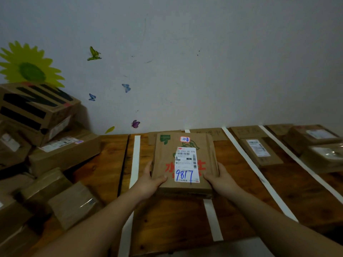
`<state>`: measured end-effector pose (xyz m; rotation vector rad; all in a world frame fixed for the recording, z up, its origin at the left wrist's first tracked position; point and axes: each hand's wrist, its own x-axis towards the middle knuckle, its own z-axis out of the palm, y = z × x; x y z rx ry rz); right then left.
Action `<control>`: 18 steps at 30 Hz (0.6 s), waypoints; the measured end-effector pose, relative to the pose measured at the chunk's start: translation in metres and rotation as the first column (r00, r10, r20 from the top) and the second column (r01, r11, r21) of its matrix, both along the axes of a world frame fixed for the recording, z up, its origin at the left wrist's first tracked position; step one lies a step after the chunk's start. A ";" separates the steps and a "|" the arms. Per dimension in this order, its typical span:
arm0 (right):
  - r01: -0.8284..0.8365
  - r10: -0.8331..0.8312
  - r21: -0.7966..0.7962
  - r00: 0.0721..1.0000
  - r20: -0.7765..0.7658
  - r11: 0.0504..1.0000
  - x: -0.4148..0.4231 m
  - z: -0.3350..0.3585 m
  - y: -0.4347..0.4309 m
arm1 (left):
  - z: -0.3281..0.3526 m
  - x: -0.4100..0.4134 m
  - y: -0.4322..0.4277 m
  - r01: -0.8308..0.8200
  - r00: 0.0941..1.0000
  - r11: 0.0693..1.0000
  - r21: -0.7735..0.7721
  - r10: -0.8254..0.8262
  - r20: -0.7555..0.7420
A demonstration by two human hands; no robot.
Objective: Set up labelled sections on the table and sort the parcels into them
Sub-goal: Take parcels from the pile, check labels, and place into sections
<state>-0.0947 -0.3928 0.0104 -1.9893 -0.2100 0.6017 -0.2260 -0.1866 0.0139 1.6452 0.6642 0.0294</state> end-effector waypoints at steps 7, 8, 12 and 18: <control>0.029 -0.022 -0.216 0.999 0.037 0.976 0.105 -0.031 -0.083 | -0.030 0.096 -0.088 0.018 1.000 0.997 -0.080 -0.020 -0.023; 0.019 -0.011 -0.231 0.999 0.035 0.973 0.117 -0.035 -0.093 | -0.036 0.109 -0.101 0.017 0.999 0.995 -0.094 -0.020 -0.032; -0.016 0.027 -0.269 0.999 0.036 0.963 0.156 -0.056 -0.121 | -0.057 0.150 -0.134 -0.007 0.996 0.994 -0.109 -0.002 -0.084; -0.086 0.077 -0.260 0.996 -0.043 0.962 0.187 -0.088 -0.140 | -0.072 0.180 -0.153 -0.027 0.984 0.994 -0.103 0.008 -0.179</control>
